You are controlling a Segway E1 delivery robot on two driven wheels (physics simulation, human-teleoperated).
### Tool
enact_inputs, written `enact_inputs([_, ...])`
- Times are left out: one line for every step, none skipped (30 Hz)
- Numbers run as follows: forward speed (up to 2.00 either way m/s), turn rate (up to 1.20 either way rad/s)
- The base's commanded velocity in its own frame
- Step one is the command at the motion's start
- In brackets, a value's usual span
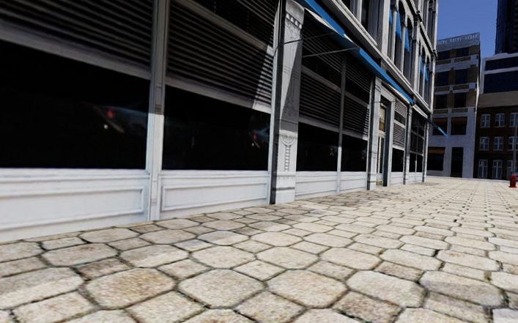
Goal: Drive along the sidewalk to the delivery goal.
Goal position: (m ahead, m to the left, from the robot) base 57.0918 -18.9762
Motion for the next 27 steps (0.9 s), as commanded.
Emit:
enact_inputs([0.00,0.00])
enact_inputs([0.00,0.00])
enact_inputs([0.00,0.00])
enact_inputs([0.00,0.00])
enact_inputs([0.00,0.00])
enact_inputs([0.00,0.00])
enact_inputs([0.00,0.00])
enact_inputs([0.00,0.00])
enact_inputs([0.00,0.00])
enact_inputs([0.00,0.00])
enact_inputs([0.00,0.00])
enact_inputs([0.00,0.00])
enact_inputs([0.00,0.00])
enact_inputs([0.00,0.00])
enact_inputs([0.00,0.00])
enact_inputs([0.06,0.00])
enact_inputs([0.33,-0.09])
enact_inputs([0.62,-0.25])
enact_inputs([0.76,-0.38])
enact_inputs([0.76,-0.38])
enact_inputs([0.85,-0.42])
enact_inputs([0.93,-0.44])
enact_inputs([1.01,-0.44])
enact_inputs([1.09,-0.44])
enact_inputs([1.09,-0.44])
enact_inputs([1.12,-0.44])
enact_inputs([1.16,-0.44])
